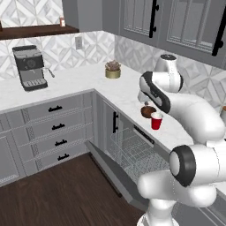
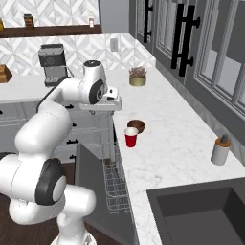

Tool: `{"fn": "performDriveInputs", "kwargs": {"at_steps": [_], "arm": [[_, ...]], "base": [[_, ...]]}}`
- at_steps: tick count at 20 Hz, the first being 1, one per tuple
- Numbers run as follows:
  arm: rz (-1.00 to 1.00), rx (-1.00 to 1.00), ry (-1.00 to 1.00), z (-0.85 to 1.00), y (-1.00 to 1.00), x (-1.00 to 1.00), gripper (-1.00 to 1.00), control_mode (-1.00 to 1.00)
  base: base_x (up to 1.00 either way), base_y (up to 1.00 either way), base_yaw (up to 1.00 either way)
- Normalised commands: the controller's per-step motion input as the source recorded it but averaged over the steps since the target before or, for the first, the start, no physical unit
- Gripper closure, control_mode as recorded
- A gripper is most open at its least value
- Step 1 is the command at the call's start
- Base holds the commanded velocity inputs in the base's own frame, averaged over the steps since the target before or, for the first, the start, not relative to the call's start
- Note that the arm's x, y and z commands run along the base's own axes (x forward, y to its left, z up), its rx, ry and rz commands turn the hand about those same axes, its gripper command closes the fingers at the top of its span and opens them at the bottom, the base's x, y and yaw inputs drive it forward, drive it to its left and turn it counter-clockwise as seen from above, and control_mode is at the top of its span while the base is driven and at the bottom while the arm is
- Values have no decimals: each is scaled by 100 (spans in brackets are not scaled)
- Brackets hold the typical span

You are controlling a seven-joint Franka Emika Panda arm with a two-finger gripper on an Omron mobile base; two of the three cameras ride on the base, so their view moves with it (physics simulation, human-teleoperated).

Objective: Pick up the cup and bowl from the counter, place them in the dishwasher, and close the dishwasher door.

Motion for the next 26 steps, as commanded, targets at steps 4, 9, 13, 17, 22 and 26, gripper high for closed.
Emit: {"fn": "performDriveInputs", "kwargs": {"at_steps": [4, 9, 13, 17, 22, 26], "arm": [[0, -20, 0, -45, -5, 65, -100, -100], [0, -15, 0, -39, -19, 47, -100, -100], [1, 0, 0, -42, -39, 40, -100, -100], [1, 0, 0, -42, -37, 28, -100, -100], [1, 0, 0, -38, -23, 16, -100, -100], [2, 0, 0, -35, -6, 9, -100, -100]], "base": [[0, 0, 0], [0, 0, 0], [0, 0, 0], [0, 0, 0], [0, 0, 0], [0, 0, 0]]}}
